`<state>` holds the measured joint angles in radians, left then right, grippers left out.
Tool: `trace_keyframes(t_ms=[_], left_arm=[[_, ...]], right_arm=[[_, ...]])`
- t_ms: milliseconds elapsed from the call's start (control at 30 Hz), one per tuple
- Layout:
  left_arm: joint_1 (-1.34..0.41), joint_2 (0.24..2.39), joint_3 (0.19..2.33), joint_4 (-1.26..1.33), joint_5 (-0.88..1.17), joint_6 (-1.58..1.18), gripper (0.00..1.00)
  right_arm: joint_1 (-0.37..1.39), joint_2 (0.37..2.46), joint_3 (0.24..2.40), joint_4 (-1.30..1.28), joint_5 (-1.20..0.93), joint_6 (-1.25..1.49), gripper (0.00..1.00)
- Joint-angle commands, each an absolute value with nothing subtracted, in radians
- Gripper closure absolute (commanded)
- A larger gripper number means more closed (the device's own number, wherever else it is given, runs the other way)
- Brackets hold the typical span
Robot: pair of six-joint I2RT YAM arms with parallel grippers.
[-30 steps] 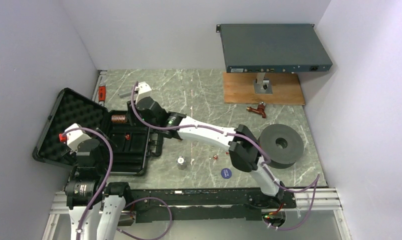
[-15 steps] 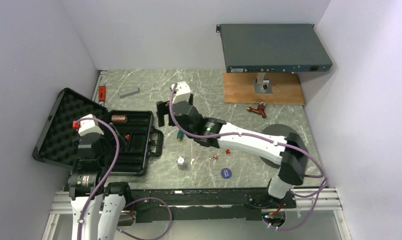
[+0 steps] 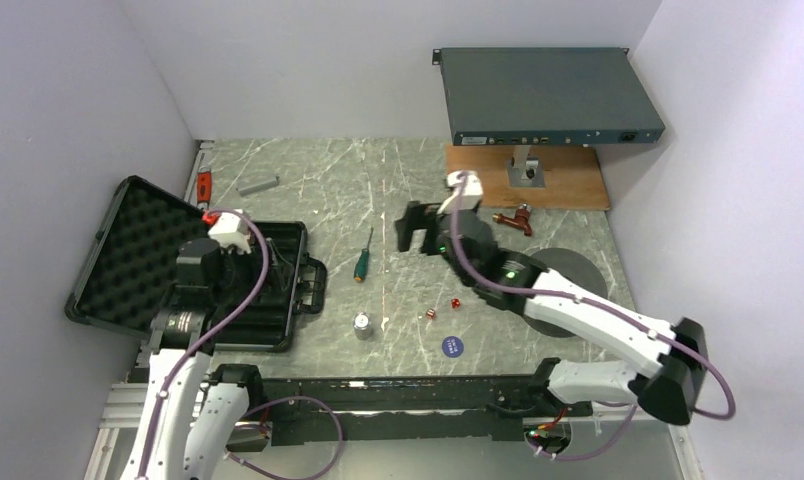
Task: Pack up texas hold em set
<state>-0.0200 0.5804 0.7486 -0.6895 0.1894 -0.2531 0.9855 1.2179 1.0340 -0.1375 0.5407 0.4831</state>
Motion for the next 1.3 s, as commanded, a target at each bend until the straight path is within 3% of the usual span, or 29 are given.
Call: trace_keyframes(t_ms=[0,400,633,1033,1267], left_arm=[[-0.113,0.66,0.731,-0.619,0.365,-0.281,0.17],[-0.528,0.864,0.825,-0.683,0.17,-0.36,0.22],[-0.72,0.959,0.865,-0.716,0.009,-0.434,0.17],[-0.951,1.222,0.956,-0.735,-0.142,-0.536,0.19],[-0.994,1.341,0.995,-0.758,-0.182,-0.584,0.22]], right_arm=[[0.868,1.066,0.958,-0.177,0.441,0.553,0.0],[0.787,0.917,0.896,-0.291,0.454,0.515,0.0],[0.782,0.923,0.893,-0.317,0.442,0.521,0.0],[0.778,0.911,0.873,-0.359,0.454,0.54,0.0],[0.777,0.91,0.867,-0.368,0.453,0.55,0.0]])
